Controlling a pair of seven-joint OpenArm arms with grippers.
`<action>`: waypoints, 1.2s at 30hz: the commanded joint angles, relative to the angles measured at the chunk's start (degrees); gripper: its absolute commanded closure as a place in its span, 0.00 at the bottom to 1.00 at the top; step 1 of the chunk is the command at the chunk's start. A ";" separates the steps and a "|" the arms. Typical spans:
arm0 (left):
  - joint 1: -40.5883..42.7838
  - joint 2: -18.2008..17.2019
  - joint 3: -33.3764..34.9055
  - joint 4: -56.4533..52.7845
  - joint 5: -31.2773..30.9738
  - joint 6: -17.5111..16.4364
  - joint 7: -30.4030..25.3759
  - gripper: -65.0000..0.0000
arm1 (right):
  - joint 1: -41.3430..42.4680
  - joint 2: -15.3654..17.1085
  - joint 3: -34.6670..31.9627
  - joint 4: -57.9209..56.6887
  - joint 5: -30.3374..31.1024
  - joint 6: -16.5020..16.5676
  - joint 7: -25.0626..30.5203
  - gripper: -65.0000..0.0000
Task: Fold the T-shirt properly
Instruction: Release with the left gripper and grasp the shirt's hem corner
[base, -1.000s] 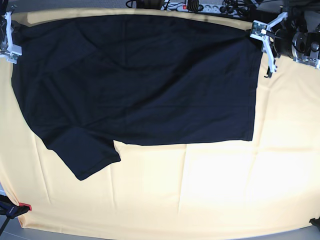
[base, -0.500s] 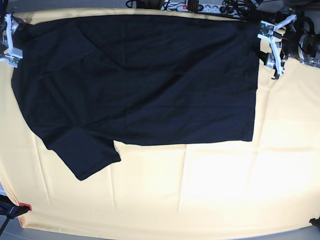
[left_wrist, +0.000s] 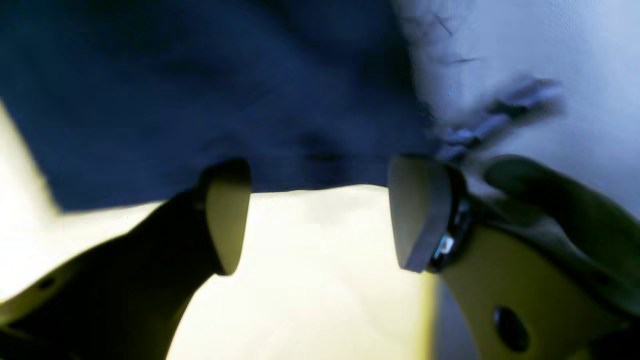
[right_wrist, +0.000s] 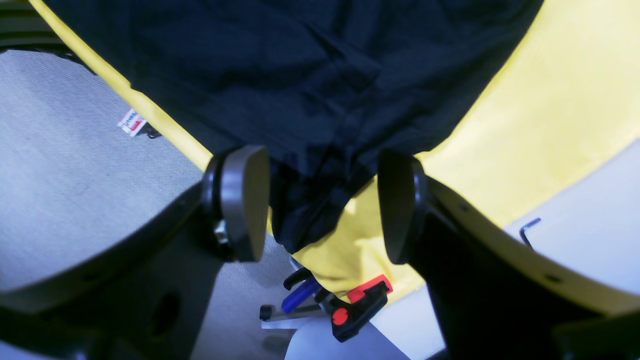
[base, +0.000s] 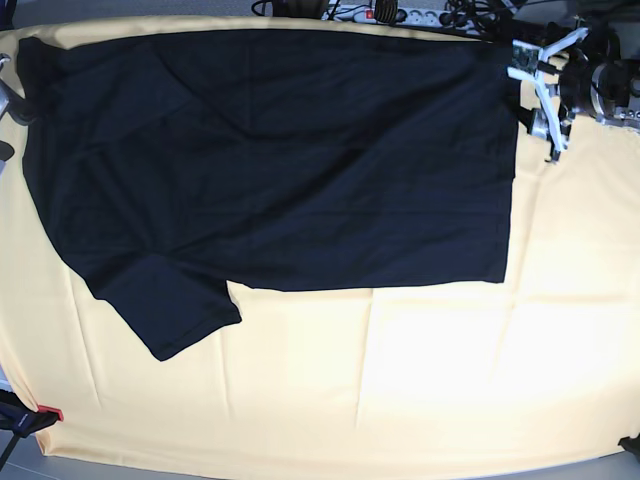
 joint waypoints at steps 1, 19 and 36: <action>-2.49 -0.63 -0.76 0.52 -0.81 3.41 0.92 0.33 | 0.17 0.98 0.79 0.20 -2.05 0.09 0.16 0.44; -18.23 39.78 -22.10 -43.12 -18.36 27.32 4.04 0.33 | 0.17 0.96 0.79 -4.83 -19.06 -4.20 12.13 0.44; -18.86 52.06 -32.46 -67.69 -49.11 0.98 16.96 0.33 | 0.17 0.98 0.79 -6.78 -19.06 -4.20 13.57 0.44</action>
